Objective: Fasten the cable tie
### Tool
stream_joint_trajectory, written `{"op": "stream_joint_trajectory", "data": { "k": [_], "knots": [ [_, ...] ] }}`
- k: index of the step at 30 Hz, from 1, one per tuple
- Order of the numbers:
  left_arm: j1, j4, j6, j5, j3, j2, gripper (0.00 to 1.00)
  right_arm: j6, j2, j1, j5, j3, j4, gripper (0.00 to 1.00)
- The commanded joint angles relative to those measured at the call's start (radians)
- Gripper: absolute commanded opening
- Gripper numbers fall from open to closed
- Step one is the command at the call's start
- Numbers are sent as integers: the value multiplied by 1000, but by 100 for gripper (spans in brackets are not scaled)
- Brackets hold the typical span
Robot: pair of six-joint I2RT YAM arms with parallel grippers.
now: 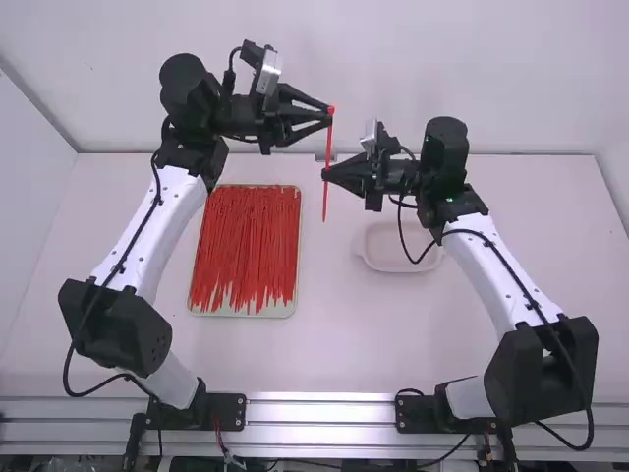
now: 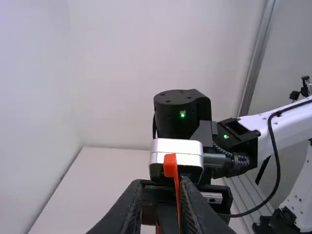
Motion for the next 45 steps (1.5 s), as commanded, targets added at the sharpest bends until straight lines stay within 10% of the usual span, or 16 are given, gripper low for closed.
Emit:
{"op": "stream_joint_trajectory", "data": {
  "k": [1,45],
  "knots": [
    [-6,6,-3,5,24,4,20,5,5,-5,-7,23,10,0],
    [-30,30,-23,13,24,4,5,33,4,-5,-10,23,23,0]
  ]
}}
